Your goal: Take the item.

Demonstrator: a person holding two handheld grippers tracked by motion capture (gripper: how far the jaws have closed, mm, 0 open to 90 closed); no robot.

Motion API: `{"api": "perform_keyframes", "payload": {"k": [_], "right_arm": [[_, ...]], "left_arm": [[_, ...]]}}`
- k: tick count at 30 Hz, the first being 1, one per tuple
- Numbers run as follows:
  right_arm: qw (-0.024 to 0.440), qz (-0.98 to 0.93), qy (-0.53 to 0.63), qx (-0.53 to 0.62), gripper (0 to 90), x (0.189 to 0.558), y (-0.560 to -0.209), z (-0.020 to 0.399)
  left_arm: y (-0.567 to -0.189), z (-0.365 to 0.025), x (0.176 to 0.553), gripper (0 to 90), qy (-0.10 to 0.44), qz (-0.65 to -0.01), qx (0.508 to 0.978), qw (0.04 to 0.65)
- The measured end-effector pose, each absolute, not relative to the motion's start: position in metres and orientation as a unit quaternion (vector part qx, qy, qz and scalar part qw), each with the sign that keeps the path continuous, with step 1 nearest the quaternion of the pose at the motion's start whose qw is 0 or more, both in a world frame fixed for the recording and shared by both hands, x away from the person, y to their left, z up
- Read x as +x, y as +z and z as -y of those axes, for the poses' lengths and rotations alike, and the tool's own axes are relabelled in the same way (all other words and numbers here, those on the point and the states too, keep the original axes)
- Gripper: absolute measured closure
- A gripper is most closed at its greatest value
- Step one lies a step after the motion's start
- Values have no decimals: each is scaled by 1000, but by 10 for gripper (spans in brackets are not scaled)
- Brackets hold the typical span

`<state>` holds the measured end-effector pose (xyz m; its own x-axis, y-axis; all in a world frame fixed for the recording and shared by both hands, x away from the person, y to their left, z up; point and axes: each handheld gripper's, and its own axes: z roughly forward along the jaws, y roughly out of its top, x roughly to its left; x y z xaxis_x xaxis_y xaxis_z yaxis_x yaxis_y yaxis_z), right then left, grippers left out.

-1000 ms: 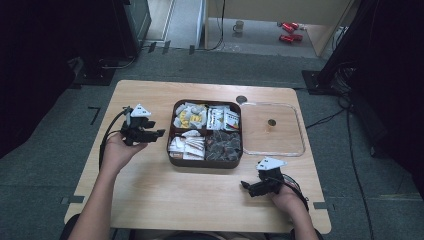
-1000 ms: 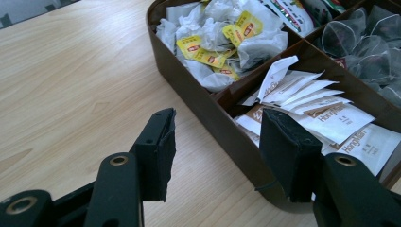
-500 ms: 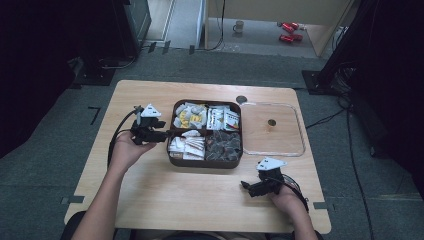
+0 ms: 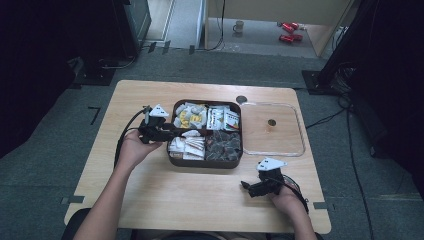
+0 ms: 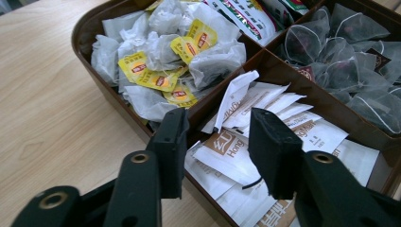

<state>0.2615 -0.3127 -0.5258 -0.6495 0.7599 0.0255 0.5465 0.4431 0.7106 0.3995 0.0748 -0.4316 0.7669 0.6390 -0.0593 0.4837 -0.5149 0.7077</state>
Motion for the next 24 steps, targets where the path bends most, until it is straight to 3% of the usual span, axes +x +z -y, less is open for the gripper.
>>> {"api": "perform_keyframes", "payload": {"k": [24], "right_arm": [[152,-834,355,394,0,260,-526,313]], "left_arm": [[-452,-55,422,700,70,-318,878,350]]}}
